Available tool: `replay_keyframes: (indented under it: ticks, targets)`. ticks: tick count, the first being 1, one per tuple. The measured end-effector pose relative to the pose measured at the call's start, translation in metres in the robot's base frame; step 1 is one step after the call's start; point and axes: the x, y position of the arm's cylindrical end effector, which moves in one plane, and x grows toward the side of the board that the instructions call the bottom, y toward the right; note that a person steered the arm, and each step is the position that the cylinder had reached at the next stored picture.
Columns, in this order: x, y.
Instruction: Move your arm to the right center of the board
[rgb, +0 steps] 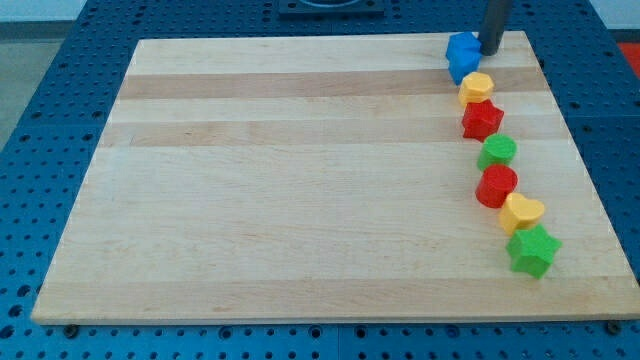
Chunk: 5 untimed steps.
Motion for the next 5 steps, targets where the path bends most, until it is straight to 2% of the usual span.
replay_keyframes:
  ticks: [2,5]
  targets:
    - [0.01,0.006]
    - [0.062,0.03]
